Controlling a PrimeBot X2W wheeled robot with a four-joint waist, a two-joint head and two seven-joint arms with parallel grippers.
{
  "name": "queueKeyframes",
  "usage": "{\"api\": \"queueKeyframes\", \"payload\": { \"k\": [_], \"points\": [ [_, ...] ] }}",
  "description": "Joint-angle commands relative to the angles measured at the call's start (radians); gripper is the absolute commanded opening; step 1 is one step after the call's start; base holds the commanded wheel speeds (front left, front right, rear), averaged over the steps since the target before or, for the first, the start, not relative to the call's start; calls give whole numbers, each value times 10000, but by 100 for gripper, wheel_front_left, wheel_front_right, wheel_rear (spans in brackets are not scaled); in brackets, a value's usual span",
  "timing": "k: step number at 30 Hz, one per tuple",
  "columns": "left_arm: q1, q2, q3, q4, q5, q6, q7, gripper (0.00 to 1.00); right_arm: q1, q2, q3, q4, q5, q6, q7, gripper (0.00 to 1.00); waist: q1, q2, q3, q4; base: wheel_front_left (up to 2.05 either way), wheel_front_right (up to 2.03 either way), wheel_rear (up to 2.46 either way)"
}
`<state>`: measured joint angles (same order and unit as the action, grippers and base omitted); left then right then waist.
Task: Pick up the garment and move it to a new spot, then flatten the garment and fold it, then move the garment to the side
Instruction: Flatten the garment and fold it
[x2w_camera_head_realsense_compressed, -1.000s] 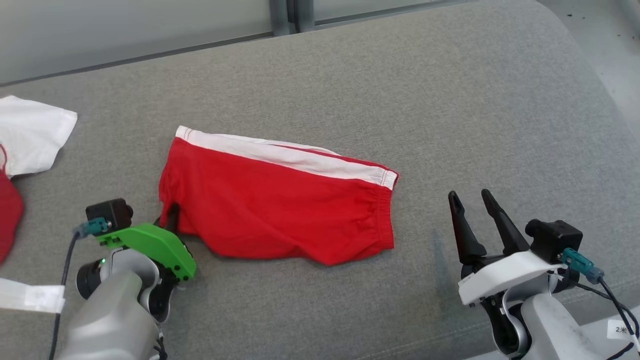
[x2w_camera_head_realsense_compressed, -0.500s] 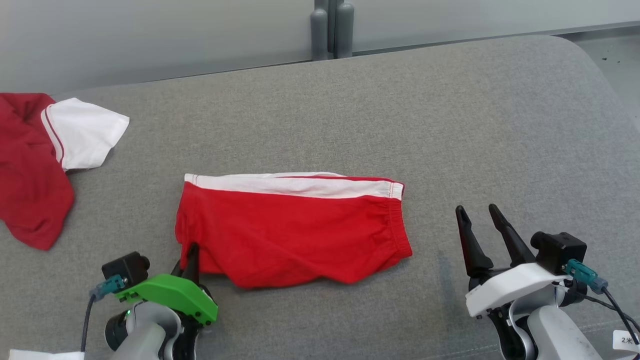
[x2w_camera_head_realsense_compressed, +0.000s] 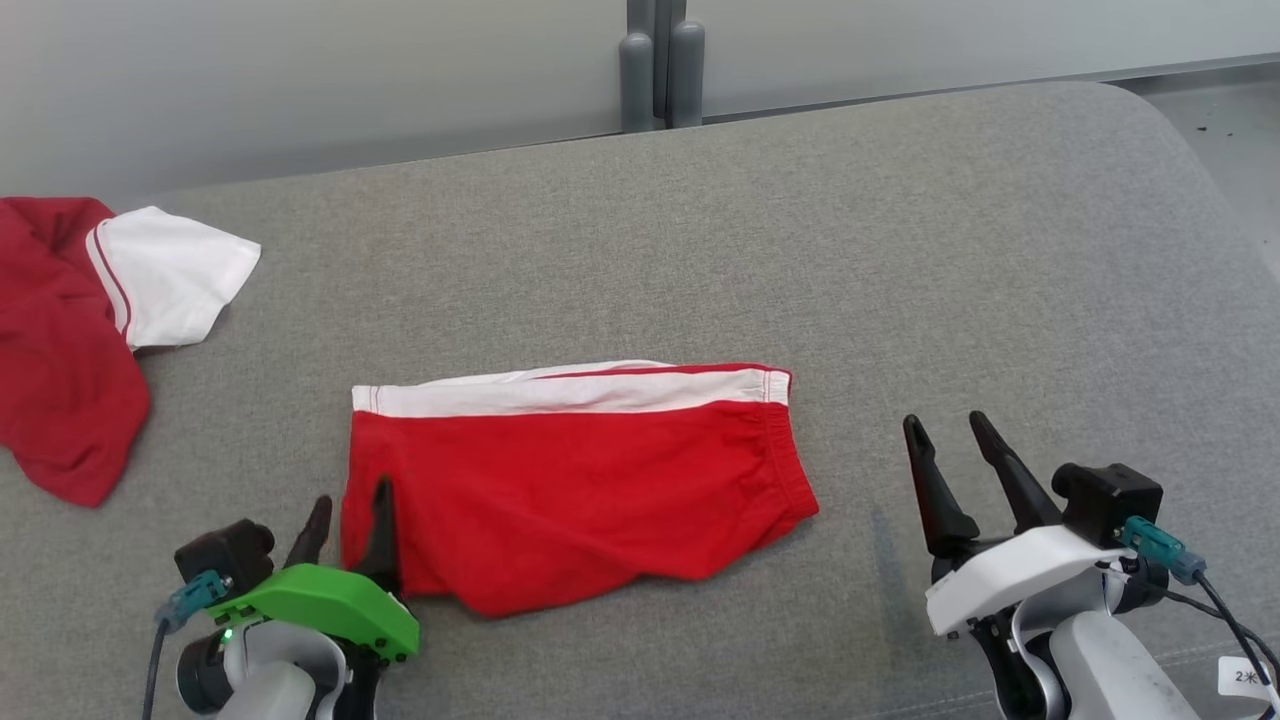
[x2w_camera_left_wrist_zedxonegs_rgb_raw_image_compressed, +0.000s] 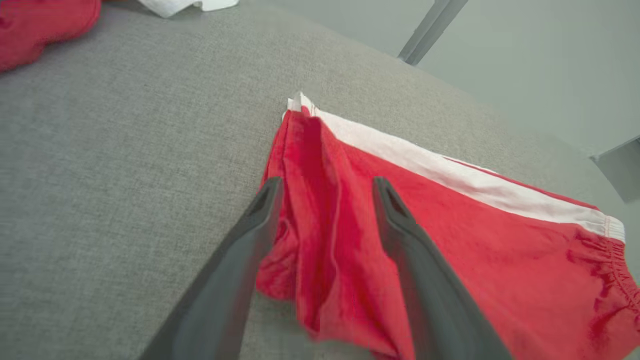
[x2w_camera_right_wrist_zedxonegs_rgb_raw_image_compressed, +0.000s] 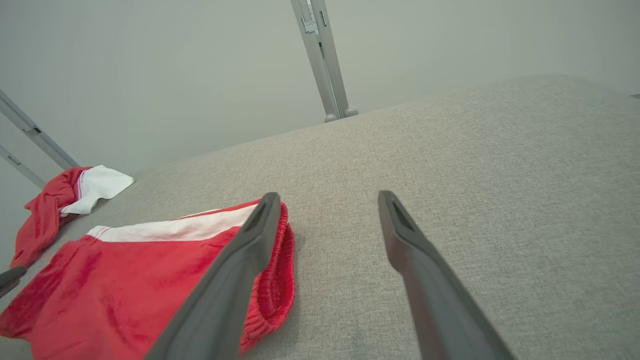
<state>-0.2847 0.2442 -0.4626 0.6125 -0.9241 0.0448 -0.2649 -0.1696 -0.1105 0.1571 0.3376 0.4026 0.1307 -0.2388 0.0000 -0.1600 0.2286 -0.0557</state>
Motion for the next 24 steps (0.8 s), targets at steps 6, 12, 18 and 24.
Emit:
{"api": "queueKeyframes", "payload": {
  "k": [6, 12, 18, 24],
  "points": [
    [929, 30, 1121, -1823, 1574, 273, 4, 100, 80, -37, -273, -31, -200, 1, 173, 100, 0, 0, -95, 148, 0, 0, 0],
    [1815, -259, 1906, -3287, 2860, 382, 3, 100, 122, 0, -252, 24, -309, 1, 747, 100, 0, 0, -234, 397, 0, 0, 0],
    [2487, -698, 2331, -3945, 3338, 301, 3, 100, 163, 181, 6, 324, -145, 1, 1343, 100, 0, 0, -306, 828, 0, 0, 0],
    [2710, -1004, 2485, -4070, 3572, 136, 3, 100, -375, 378, 37, 1152, 75, 1, 1595, 100, 0, 0, -136, 1339, 0, 0, 0]
  ]
}}
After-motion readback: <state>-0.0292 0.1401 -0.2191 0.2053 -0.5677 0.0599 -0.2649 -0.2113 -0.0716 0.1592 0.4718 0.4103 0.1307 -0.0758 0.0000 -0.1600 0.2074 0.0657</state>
